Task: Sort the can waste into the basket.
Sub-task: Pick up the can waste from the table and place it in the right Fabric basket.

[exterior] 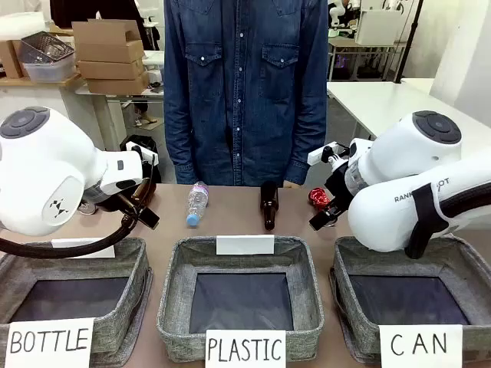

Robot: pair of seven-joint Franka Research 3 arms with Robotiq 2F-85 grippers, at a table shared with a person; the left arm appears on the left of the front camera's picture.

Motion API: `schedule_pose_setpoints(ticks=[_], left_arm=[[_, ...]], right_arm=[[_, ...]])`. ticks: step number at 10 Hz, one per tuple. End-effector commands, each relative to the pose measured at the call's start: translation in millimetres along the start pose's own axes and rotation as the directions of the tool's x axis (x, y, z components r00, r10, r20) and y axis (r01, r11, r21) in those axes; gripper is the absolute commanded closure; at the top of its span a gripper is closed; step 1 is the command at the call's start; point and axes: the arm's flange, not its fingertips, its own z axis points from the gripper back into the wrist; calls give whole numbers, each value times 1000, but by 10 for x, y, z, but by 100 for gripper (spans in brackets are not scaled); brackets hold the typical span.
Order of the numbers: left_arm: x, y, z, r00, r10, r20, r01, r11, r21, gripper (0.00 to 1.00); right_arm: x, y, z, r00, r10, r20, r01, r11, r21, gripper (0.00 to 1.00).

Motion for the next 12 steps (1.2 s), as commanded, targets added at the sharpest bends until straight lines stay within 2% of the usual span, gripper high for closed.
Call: schedule_pose_setpoints(ticks=[1,10,11,12], left_arm=[[0,0,1,1000,0,0,0,1000,0,0],[0,0,0,1000,0,0,0,1000,0,0],[-38,93,527,1000,-24,-9,24,999,47,0],[-222,125,1250,999,-33,-1,33,999,32,0]], right_arm=[[1,0,0,1000,0,0,0,1000,0,0],[0,0,0,1000,0,0,0,1000,0,0],[-35,-112,489,997,60,53,-60,998,-1,0],[-186,-230,1112,989,101,105,-94,993,-72,0]])
